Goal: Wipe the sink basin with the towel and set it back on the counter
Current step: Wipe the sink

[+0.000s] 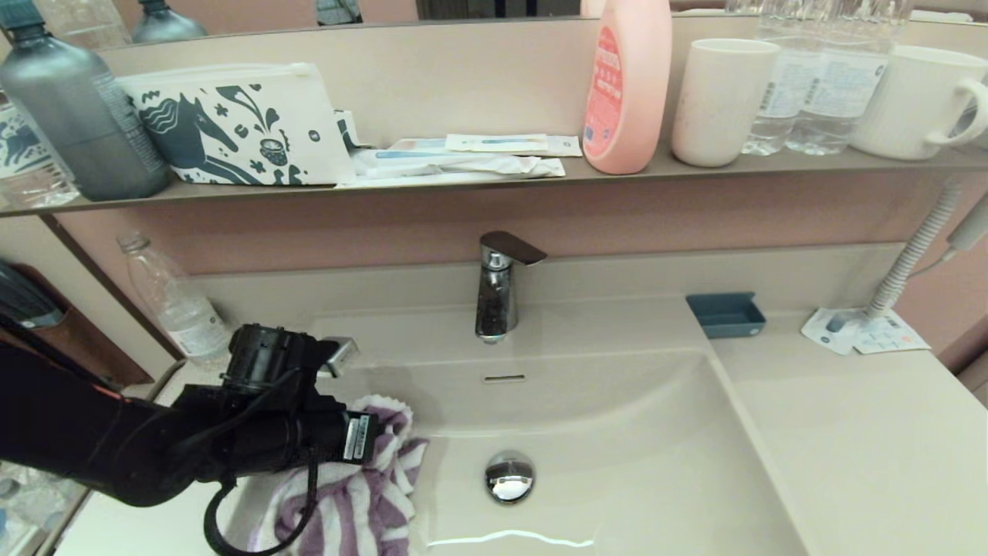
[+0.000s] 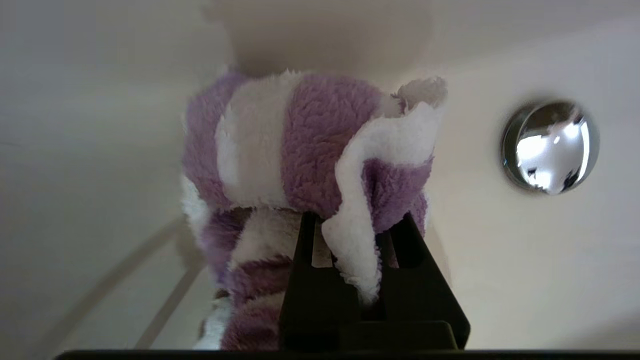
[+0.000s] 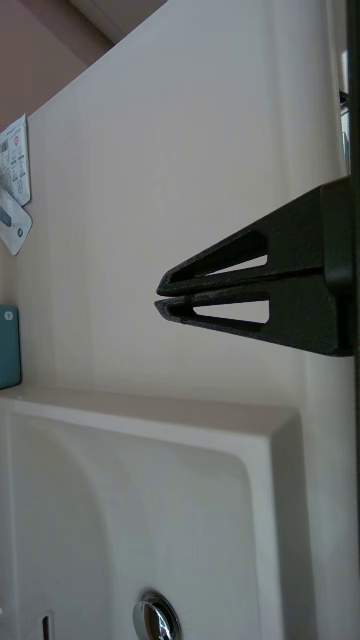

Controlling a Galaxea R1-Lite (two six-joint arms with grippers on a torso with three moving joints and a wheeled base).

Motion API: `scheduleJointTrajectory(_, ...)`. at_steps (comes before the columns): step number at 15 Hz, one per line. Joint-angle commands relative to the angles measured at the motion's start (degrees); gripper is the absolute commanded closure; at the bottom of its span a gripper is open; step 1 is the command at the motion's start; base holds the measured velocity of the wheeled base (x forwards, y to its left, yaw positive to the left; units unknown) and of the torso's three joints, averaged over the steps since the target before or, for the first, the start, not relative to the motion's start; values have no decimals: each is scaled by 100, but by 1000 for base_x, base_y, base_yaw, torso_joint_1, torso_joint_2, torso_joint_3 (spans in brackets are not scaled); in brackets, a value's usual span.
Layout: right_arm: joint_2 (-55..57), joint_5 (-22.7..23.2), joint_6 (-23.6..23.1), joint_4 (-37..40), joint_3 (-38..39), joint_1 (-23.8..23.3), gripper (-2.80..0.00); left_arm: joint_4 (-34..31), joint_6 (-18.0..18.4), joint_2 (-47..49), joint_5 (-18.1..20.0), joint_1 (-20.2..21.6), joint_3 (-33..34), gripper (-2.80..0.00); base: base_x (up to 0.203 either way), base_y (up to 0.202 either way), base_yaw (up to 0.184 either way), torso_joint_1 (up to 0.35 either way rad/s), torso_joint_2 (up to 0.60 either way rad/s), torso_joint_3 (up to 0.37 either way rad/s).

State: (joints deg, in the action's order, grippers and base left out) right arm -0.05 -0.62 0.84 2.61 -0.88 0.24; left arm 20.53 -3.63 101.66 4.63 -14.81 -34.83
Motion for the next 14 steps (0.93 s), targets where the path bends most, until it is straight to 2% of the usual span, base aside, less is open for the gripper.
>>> scheduleJointTrajectory(1, 5, 1, 4, 3, 0, 2, 0, 13, 2, 263, 3, -39, 29, 0, 0, 0, 0, 0, 0, 0)
scheduleJointTrajectory(3, 5, 1, 3, 3, 0, 2, 0, 9, 7, 455, -91, -98, 58, 0, 0, 0, 0, 0, 0, 0)
scheduleJointTrajectory(5, 5, 1, -4, 3, 0, 2, 0, 135, -12, 755, -497, -105, 70, 0, 0, 0, 0, 0, 0, 0)
scheduleJointTrajectory(7, 5, 1, 4, 3, 0, 2, 0, 662, -2, 1056, -714, -134, 76, 0, 0, 0, 0, 0, 0, 0)
scheduleJointTrajectory(9, 5, 1, -4, 3, 0, 2, 0, 797, -146, 1100, -727, -410, 75, 0, 0, 0, 0, 0, 0, 0)
scheduleJointTrajectory(11, 5, 1, 3, 3, 0, 2, 0, 797, -488, 1172, -739, -869, 12, 0, 0, 0, 0, 0, 0, 0)
scheduleJointTrajectory(14, 5, 1, -4, 3, 0, 2, 0, 800, -630, 1462, -852, -1446, -241, 0, 0, 0, 0, 0, 0, 0)
